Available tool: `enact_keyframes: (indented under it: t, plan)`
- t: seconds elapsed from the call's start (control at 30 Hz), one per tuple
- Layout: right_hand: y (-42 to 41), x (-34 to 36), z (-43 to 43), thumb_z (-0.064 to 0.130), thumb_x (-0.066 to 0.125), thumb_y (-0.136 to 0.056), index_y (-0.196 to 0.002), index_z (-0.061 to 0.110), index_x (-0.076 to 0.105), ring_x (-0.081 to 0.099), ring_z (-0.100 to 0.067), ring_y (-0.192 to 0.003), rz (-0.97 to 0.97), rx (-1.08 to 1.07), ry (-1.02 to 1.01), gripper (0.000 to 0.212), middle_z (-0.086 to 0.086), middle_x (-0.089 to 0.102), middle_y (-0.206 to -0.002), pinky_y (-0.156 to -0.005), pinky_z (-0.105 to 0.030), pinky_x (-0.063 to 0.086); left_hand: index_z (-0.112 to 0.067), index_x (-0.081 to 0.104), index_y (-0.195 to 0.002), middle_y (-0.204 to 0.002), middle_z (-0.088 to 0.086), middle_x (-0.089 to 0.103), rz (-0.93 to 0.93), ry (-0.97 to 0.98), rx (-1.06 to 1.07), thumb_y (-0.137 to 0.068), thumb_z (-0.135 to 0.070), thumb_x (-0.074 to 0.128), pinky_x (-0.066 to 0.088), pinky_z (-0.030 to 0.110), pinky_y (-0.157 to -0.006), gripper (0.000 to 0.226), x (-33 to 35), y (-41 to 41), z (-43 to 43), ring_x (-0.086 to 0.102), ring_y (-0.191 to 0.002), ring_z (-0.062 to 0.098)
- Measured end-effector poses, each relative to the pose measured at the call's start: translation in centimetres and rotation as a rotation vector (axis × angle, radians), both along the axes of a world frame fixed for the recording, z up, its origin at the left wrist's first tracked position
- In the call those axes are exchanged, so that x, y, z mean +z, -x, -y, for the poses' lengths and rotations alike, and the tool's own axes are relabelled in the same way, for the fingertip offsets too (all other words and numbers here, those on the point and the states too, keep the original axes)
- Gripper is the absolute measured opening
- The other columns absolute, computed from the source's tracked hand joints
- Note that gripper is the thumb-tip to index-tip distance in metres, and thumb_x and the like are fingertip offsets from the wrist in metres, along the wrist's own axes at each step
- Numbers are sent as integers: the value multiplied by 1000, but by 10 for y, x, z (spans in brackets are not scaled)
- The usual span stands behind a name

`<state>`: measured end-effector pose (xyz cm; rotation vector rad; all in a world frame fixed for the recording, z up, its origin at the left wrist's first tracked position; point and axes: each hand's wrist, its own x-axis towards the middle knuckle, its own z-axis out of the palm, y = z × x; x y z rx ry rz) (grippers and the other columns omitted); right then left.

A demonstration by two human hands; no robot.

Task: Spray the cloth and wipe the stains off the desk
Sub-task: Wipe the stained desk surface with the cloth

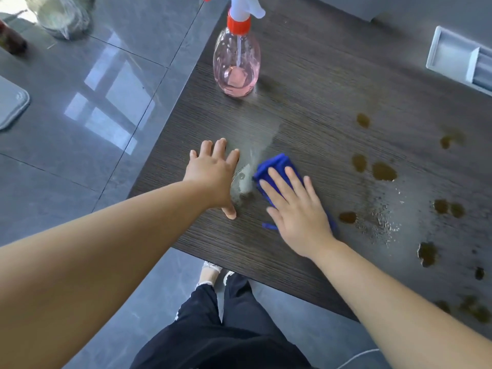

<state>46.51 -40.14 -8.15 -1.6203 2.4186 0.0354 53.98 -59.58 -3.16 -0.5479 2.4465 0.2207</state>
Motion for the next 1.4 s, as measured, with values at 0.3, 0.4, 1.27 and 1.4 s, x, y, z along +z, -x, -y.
enact_keyframes:
  t: [0.3,0.4,1.27,1.4]
  plan:
    - [24,3,98,39,25,-102,-152,24,6,-4,-26,-147,28,-507,-4,56,1,-3,-160,-117,-48,0,-25,10,-148,-154,6,4,-39,-31,43,-47,-57,84,25,48,-110,129,2,-4,-1,7,-139,31]
    - [-20,-1,68,38,30,-98,-150,23,22,11,-28,-146,31,-270,47,55,1,14,-159,-116,-50,11,-27,8,-149,-156,3,1,-79,-69,53,-48,-56,84,25,44,-111,130,-1,-11,2,3,-141,29]
    - [-64,-1,20,36,30,-100,-152,25,15,3,-27,-147,8,-641,15,55,3,6,-160,-116,-48,4,-18,39,-140,-142,5,40,-469,-306,192,-85,-12,45,24,34,-109,55,-19,-40,-34,26,-134,28]
    - [-102,-3,36,34,24,-96,-147,20,32,17,-30,-144,10,-480,67,53,-1,22,-157,-116,-48,14,-17,43,-137,-141,4,42,-514,-319,234,-84,-19,41,22,30,-108,53,-22,-43,-38,29,-133,25]
